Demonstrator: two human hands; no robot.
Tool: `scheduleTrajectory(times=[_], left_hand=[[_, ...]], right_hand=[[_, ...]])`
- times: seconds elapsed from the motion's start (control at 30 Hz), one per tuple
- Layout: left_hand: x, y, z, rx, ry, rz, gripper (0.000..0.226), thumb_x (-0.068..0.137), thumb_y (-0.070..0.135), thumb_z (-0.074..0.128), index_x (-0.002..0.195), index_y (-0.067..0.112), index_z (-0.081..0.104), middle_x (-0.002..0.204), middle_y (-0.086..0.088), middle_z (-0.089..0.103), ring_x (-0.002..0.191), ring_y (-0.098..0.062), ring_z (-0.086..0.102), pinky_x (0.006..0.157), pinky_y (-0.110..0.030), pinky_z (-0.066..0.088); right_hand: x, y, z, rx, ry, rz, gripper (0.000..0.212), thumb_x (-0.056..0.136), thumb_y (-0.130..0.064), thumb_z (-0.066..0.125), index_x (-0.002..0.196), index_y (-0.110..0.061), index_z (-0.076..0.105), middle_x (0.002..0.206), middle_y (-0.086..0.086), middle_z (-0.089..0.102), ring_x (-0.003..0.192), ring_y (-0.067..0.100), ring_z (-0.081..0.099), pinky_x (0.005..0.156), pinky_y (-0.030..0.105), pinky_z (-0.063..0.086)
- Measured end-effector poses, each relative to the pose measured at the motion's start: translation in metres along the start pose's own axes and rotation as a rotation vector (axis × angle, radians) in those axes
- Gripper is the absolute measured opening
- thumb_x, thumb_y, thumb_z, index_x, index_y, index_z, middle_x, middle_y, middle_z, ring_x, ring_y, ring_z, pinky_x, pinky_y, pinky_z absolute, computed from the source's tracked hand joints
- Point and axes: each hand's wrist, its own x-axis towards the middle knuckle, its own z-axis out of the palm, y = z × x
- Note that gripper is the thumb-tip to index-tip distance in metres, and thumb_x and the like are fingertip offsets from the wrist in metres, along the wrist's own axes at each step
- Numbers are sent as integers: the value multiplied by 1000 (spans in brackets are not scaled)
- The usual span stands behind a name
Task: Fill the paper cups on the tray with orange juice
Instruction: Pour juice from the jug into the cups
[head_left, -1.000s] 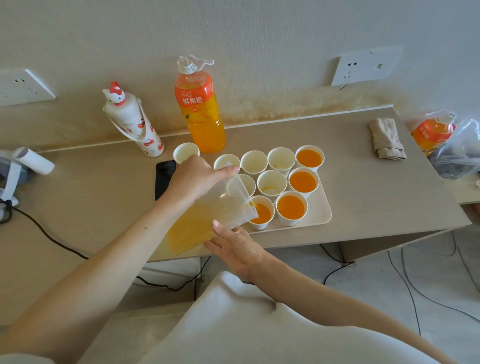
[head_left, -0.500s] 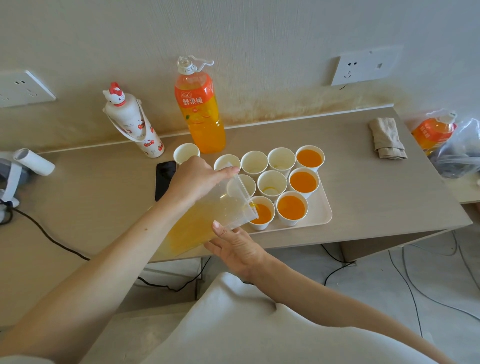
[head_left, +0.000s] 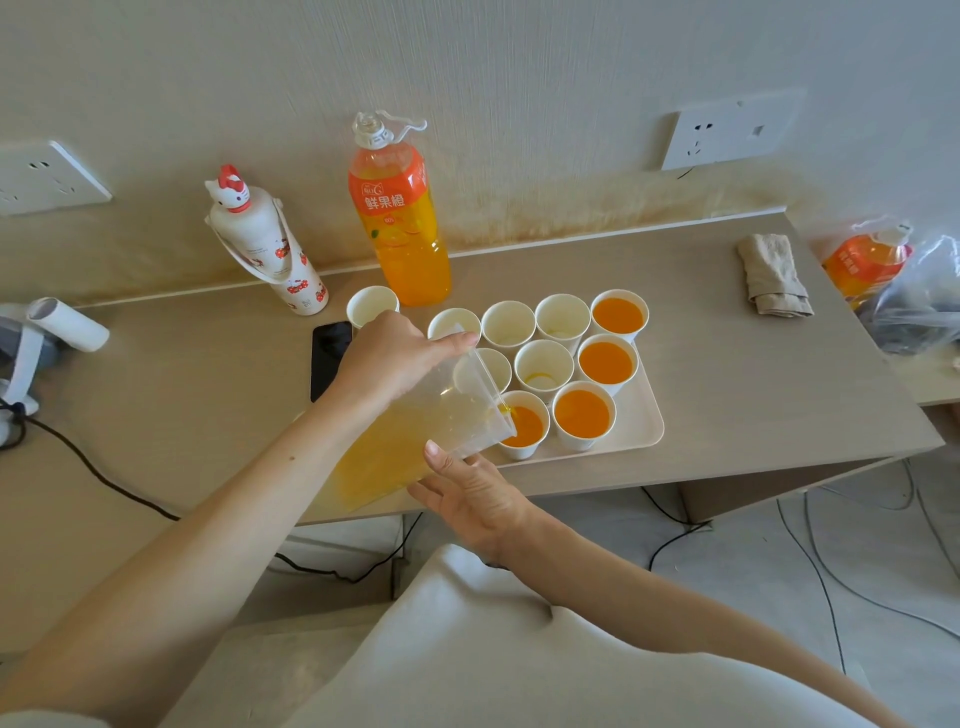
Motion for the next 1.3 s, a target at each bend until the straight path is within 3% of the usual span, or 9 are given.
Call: scheduleTrajectory(times=[0.07,0.23,0.3,0.4,0.63,0.77,1.03,1.17,1.3], left_hand=[[1,-1,0,-6,-8,-2,61,74,66,66,69,5,59,60,-6,43,54,-18,43,55,-31,29],[-2,2,-1,14,0,-4,63,76,63,67,54,13,36,52,0,31,49,-16,34,52,-29,23],[-2,0,-1,8,-1,1,63,76,63,67,54,10,40,52,-1,35,49,-16,37,52,-29,25],[-1,-1,-1,-3,-12,8,62,75,66,65,69,4,61,62,-8,47,58,-20,47,57,-32,30],[-1,-3,1,9,6,-3,74,75,67,64,84,-6,68,73,-17,60,64,-22,54,60,-34,34],[-1,-3,2,27,3,-5,78,74,70,63,93,-5,70,87,-21,69,73,-31,65,62,-34,38],[-3,-1,0,21,3,-11,76,74,69,63,85,-6,69,72,-17,58,63,-22,53,60,-34,34],[-4,2,0,28,7,3,62,77,65,64,65,5,53,57,-5,43,54,-16,44,54,-29,29],[-4,3,0,32,2,7,60,77,64,65,60,9,47,53,0,37,51,-15,40,52,-28,27]], right_hand=[[0,0,0,-5,6,0,113,45,-42,96,141,-19,42,140,8,56,133,28,49,116,48,31],[1,1,1,1,29,12,117,42,-42,98,142,-17,42,139,7,57,131,26,51,113,44,35],[1,1,1,-7,25,15,115,43,-42,97,141,-18,42,138,7,57,131,26,51,114,45,35],[0,2,1,-1,25,17,115,42,-43,97,140,-17,43,140,8,55,133,28,48,115,46,33],[-2,1,1,-2,11,15,113,43,-42,97,140,-18,44,139,8,57,132,28,50,115,45,33],[-3,1,2,-1,1,13,112,43,-42,97,139,-18,44,139,8,57,132,28,50,116,47,31],[-5,0,3,3,-1,14,108,42,-42,97,135,-19,47,138,8,58,132,28,50,116,46,32],[-4,0,3,3,7,9,111,41,-42,97,136,-19,46,138,8,58,131,28,51,114,44,34],[-4,0,2,12,7,10,109,42,-42,97,136,-19,47,138,9,57,132,29,50,114,45,35]])
